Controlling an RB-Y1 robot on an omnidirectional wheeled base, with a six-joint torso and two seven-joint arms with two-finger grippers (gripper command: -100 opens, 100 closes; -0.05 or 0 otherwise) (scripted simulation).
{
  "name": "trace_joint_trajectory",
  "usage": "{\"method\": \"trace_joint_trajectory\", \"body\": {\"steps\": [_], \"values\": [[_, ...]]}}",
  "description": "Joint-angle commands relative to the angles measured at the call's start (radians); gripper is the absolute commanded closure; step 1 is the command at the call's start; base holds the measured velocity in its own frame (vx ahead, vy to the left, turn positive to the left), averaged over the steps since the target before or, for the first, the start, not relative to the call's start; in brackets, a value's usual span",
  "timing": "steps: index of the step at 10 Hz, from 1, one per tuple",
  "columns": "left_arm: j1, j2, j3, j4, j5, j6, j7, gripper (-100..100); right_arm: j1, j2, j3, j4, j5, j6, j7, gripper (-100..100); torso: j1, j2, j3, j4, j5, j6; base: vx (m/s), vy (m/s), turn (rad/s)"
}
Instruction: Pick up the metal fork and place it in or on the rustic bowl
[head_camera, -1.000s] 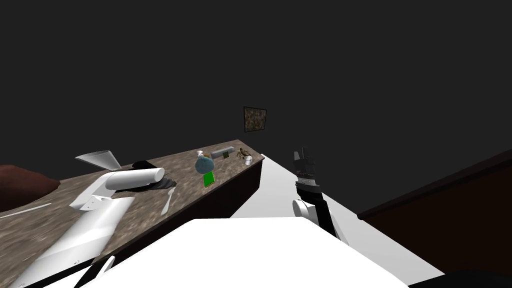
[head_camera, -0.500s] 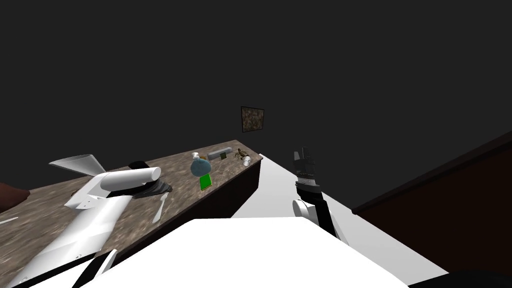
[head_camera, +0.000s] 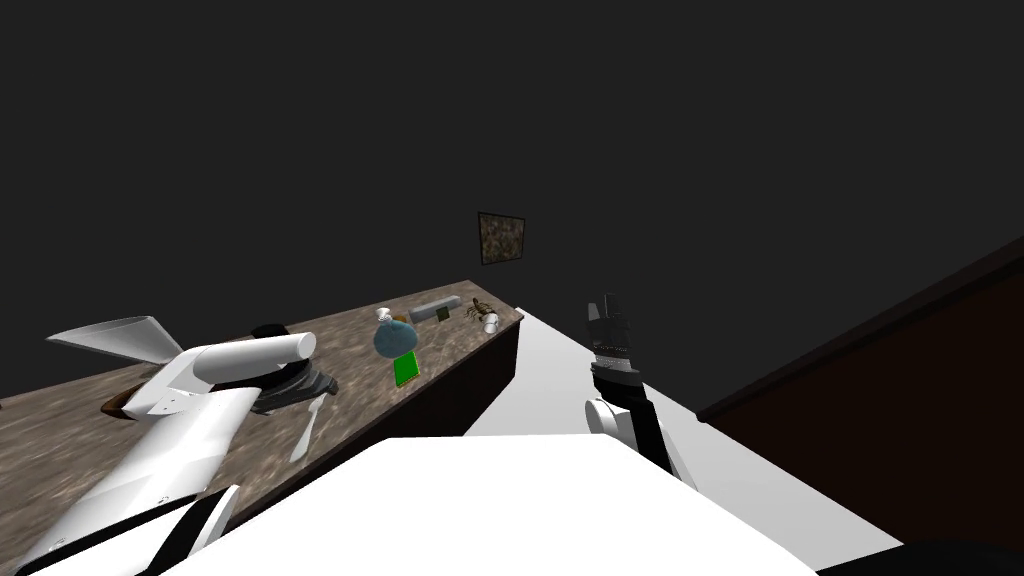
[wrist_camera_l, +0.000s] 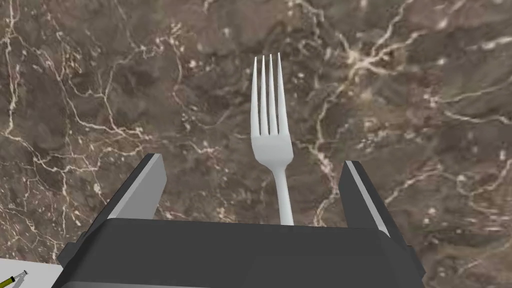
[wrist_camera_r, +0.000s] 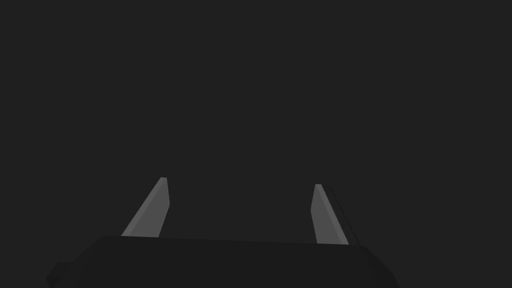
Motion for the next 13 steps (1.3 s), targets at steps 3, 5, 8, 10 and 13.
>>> {"method": "trace_joint_trajectory", "body": {"steps": [3, 5, 8, 10, 13], "values": [[-0.022, 0.007, 0.023, 0.067, 0.004, 0.101, 0.051, -100, 0.0, 0.0, 0.0, 0.0, 0.0, 0.0, 0.0, 0, 0.0, 0.0, 0.0, 0.0, 0.0, 0.0, 0.024, 0.009, -0.044], [-0.029, 0.009, 0.03, 0.088, 0.005, 0.149, 0.067, -100, 0.0, 0.0, 0.0, 0.0, 0.0, 0.0, 0.0, 0, 0.0, 0.0, 0.0, 0.0, 0.0, 0.0, 0.015, 0.005, -0.028], [-0.039, 0.011, 0.04, 0.118, 0.006, 0.23, 0.088, -100, 0.0, 0.0, 0.0, 0.0, 0.0, 0.0, 0.0, 0, 0.0, 0.0, 0.0, 0.0, 0.0, 0.0, 0.016, 0.005, -0.025], [-0.043, 0.011, 0.044, 0.131, 0.006, 0.28, 0.098, -100, 0.0, 0.0, 0.0, 0.0, 0.0, 0.0, 0.0, 0, 0.0, 0.001, 0.0, 0.0, 0.0, 0.0, 0.011, 0.004, -0.016], [-0.041, 0.0, 0.038, 0.152, -0.002, 0.233, 0.086, -100, 0.0, 0.0, 0.0, 0.0, 0.0, 0.0, 0.0, 0, -0.001, 0.001, 0.001, 0.0, 0.0, 0.0, 0.003, 0.0, 0.013]]}}
